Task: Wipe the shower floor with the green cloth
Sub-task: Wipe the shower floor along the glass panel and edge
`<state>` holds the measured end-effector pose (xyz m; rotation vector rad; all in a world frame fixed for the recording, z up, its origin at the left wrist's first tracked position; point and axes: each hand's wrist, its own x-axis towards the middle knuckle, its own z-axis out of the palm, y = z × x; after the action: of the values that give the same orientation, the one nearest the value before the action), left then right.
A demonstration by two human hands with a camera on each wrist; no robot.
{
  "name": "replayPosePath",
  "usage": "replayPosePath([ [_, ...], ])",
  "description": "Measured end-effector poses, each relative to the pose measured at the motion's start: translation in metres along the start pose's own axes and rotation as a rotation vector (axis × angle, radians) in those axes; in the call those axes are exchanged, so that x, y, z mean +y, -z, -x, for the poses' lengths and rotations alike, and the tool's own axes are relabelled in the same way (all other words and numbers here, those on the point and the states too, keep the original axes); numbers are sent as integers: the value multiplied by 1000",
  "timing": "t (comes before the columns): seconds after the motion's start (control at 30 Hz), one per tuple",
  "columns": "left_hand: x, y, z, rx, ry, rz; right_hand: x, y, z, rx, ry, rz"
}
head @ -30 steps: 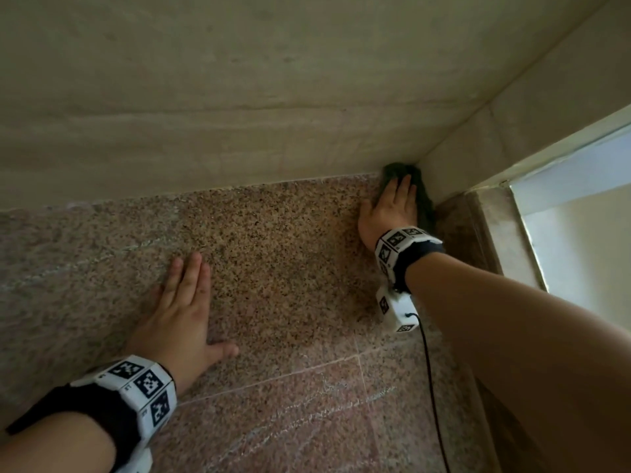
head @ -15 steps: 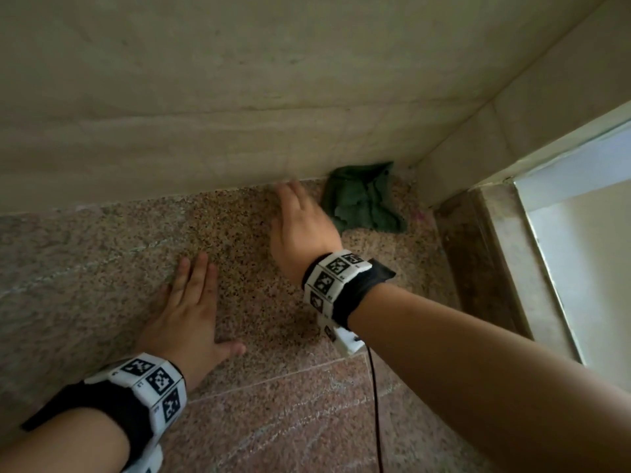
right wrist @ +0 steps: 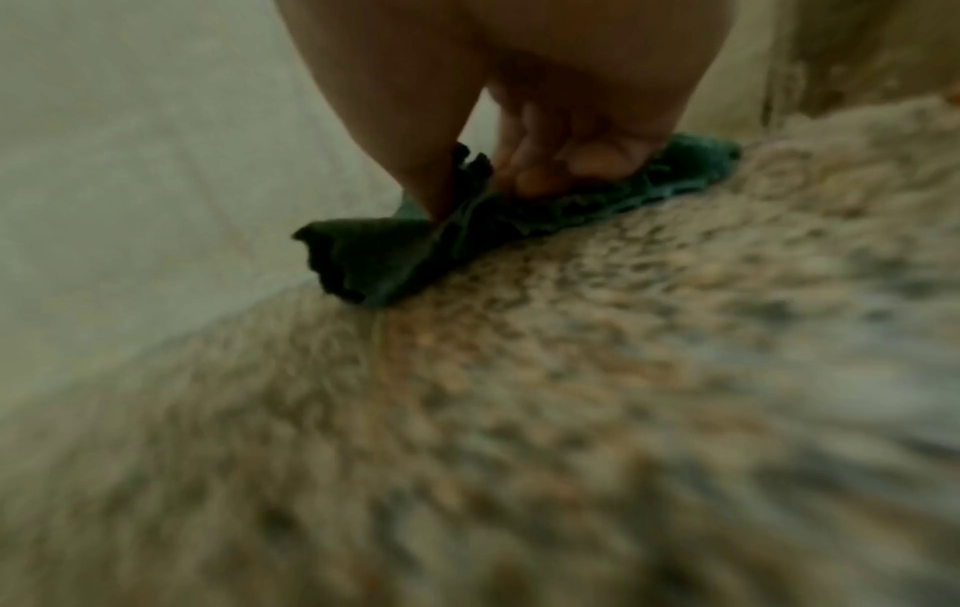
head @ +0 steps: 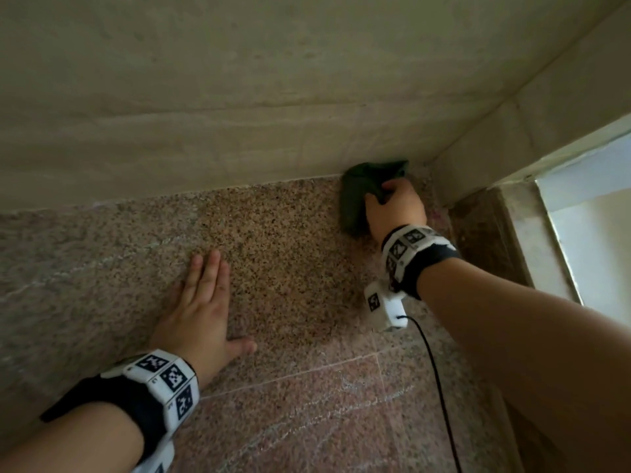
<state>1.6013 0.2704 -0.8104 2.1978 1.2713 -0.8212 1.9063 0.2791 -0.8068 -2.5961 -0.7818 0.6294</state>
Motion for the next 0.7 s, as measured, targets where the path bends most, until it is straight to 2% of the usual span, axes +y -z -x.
replayPosePath([
  [0.13, 0, 1, 1, -7, 1, 11, -1, 15, -6, 72, 13, -232],
  [0.2, 1, 1, 1, -14, 6, 4, 2, 27, -15, 130, 38, -189],
  [0.33, 1, 2, 1, -18, 4, -8, 7, 44, -25, 330, 62, 94],
  [0.4, 1, 2, 2, -19, 4, -3, 3, 36, -10, 353, 239, 97],
  [0.47, 1, 2, 1, -20, 7, -10, 2, 16, 6, 268, 492, 102],
  [0.5, 1, 2, 1, -19, 7, -6, 4, 6, 8, 201, 516, 127],
  [0.6, 2, 2, 2, -22, -2, 11, 14, -1, -6, 91, 242, 228],
  [0.63, 1, 2, 1, -23, -2, 15, 17, 1, -11, 91, 201, 260],
  [0.7, 0, 2, 1, -24, -1, 22, 21, 3, -19, 88, 214, 317],
])
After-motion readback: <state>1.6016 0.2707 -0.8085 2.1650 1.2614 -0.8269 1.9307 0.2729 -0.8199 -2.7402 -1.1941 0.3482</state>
